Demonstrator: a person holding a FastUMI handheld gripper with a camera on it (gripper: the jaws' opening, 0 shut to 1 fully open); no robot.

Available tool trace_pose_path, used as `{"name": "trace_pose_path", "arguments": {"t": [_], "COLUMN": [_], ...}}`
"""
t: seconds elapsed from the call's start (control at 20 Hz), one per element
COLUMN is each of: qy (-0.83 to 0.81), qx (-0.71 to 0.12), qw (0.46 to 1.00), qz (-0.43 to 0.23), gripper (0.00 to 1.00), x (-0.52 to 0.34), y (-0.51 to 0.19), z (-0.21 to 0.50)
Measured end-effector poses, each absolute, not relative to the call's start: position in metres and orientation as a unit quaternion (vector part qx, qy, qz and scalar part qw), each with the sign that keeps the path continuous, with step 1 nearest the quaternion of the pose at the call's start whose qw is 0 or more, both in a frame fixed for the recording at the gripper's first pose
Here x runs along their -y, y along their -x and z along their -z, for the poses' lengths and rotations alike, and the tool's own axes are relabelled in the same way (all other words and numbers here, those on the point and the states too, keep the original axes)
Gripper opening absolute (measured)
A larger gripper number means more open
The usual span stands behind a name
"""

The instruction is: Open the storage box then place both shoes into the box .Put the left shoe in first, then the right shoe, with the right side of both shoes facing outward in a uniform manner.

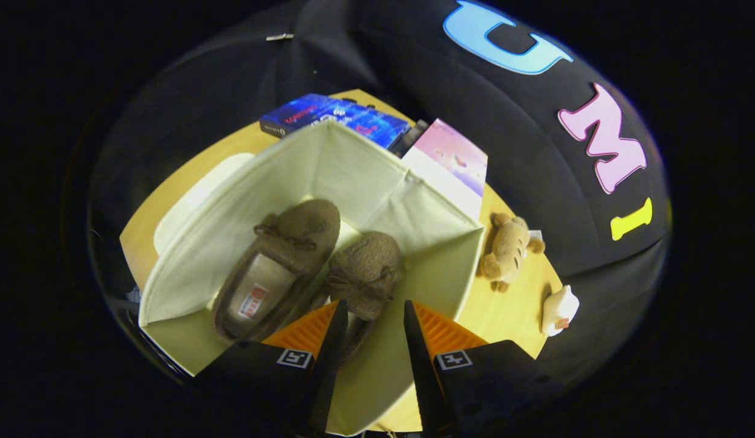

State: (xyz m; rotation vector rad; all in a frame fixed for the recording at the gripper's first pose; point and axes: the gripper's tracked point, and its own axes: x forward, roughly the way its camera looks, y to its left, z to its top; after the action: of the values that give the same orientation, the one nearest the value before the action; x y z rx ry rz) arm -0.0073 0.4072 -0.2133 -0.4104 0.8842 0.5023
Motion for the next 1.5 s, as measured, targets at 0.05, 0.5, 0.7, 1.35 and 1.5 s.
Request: {"name": "trace_pose_path", "arguments": {"t": [0.05, 0.5, 0.7, 1.35, 1.5], "qy": [0.185, 0.056, 0.03, -0.045, -0.052], "qx": [-0.405, -0.21, -0.134, -0.02, -0.032], "qw": [0.861, 0.933, 0.95, 0.983, 0.982], "qz": [-0.245, -0.288, -0.279, -0.179, -0.177], "gripper": [0.59, 0.65, 0.73, 0.97, 0.98], "x": [-0.402, -0.294, -0.225, -0.015, 0.013], "y": [0.007, 0.002, 0.003, 0.038, 0.038], "z": [0.199, 0.066, 0.035, 0.039, 0.057]}}
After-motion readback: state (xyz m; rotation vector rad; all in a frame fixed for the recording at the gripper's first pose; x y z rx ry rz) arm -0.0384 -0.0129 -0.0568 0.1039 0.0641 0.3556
